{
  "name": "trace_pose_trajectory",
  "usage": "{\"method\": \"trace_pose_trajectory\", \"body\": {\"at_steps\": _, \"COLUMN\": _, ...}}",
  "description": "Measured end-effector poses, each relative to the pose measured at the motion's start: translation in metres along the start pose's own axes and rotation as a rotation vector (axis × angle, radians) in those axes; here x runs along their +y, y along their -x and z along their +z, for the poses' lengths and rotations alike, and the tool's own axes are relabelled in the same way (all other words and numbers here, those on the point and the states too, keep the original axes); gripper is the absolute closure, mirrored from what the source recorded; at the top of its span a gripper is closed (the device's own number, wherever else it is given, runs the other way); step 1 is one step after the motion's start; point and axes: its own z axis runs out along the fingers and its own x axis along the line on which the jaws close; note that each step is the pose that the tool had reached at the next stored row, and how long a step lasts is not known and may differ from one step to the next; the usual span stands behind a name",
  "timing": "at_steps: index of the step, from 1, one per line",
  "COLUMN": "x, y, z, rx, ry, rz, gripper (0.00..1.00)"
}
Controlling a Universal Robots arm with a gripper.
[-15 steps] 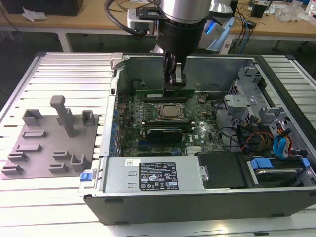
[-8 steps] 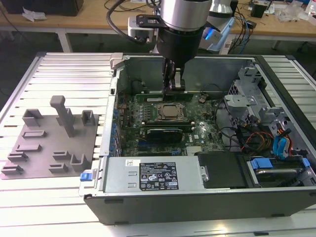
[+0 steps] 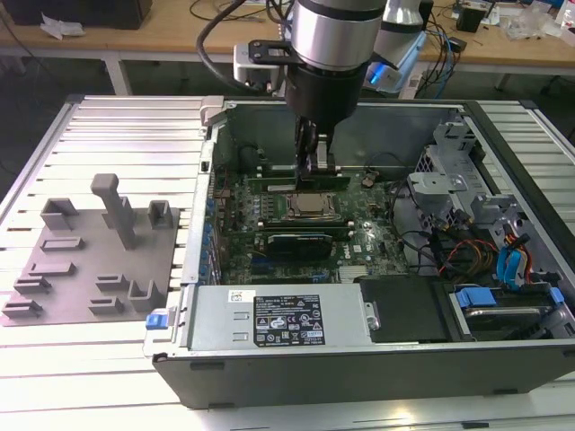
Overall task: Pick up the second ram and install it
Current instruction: 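Insert the second ram into the second slot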
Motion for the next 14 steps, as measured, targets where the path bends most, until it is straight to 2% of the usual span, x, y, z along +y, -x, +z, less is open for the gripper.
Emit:
{"method": "trace_pose_trajectory", "body": {"at_steps": 8, "x": -0.0006, "y": -0.0005, "z": 0.0133, "rx": 0.0, "ry": 0.0, "rz": 0.0, "gripper": 0.89}}
{"method": "trace_pose_trajectory", "body": {"at_steps": 14, "x": -0.0014, "y": -0.0011, "z": 0.029, "rx": 0.0001, "ry": 0.0, "rz": 0.0, "gripper": 0.89}}
